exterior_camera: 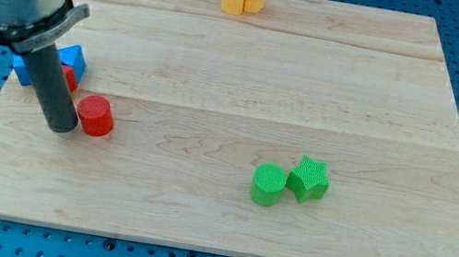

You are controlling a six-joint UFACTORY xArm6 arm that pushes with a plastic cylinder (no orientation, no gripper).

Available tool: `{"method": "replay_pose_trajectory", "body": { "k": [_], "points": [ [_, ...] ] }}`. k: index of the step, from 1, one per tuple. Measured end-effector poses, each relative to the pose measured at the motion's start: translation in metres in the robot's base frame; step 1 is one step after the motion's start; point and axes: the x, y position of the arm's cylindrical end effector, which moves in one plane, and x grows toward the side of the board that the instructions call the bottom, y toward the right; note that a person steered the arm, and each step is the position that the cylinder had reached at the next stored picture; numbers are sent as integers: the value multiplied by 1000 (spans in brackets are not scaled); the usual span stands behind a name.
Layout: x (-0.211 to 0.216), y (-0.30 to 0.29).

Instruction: Push slightly red circle into red star

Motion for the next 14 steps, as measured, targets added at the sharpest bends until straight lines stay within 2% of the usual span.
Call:
{"method": "replay_pose_trajectory", "body": {
  "k": [1, 2, 3, 4, 5, 6, 7, 8, 9, 10, 11, 12, 13, 14],
  "points": [
    [12, 18],
    [-1, 67],
    [-33, 26],
    [-7, 79],
    [13, 51],
    [12, 20],
    [-17, 16],
    [-6, 20],
    [-3, -9],
    [-29, -29],
    [-43, -9],
    [-26, -8],
    [-24, 42],
    [-64, 107]
  ]
}}
